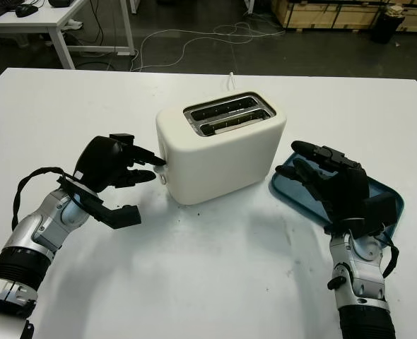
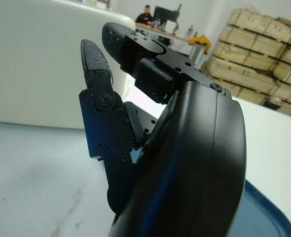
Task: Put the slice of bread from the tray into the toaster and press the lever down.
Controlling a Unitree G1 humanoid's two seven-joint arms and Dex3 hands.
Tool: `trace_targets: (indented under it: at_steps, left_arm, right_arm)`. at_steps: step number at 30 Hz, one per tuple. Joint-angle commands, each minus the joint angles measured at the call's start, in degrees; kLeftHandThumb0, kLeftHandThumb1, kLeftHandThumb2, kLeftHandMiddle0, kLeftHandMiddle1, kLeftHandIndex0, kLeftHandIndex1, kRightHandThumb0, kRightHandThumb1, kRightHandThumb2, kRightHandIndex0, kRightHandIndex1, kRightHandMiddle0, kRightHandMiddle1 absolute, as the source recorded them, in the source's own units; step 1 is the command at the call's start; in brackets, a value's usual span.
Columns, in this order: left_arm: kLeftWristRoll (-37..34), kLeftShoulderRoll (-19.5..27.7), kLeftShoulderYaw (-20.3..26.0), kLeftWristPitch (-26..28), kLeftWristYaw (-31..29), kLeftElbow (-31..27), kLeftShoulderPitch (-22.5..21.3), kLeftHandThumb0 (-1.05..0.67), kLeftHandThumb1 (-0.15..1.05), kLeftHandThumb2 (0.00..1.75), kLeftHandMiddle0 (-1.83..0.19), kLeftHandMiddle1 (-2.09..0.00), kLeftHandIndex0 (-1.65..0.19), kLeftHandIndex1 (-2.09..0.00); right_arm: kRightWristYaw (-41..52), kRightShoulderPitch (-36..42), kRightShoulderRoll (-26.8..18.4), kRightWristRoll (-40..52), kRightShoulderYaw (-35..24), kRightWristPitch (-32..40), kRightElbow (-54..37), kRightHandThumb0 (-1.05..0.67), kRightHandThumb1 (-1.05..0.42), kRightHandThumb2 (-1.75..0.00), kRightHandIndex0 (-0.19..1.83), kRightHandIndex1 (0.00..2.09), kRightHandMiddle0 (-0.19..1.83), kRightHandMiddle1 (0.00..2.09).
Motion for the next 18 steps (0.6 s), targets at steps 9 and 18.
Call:
trace_targets:
  at_steps: [9, 18]
  left_arm:
    - [6.7, -2.0, -10.1, -2.4, -5.2, 1.3, 0.4, -0.36, 0.84, 0.0, -0.73, -1.67, -1.26, -0.01]
    - [7.1, 0.2, -10.1, -2.3, -3.7, -0.5, -3.8, -0.43, 0.87, 0.01, -0.84, -1.45, -1.32, -0.03]
  right_arm:
    - [-1.7, -0.2, 0.6, -0.9, 0.1, -0.9, -0.8, -0.42, -0.92, 0.0, 1.33, 0.0, 1.14, 0.0]
    - [-1.3, -0.3, 0.5, -0.1, -0.1, -1.0, -0.2, -0.43, -0.91, 0.0, 1.34, 0.01, 1.14, 0.0]
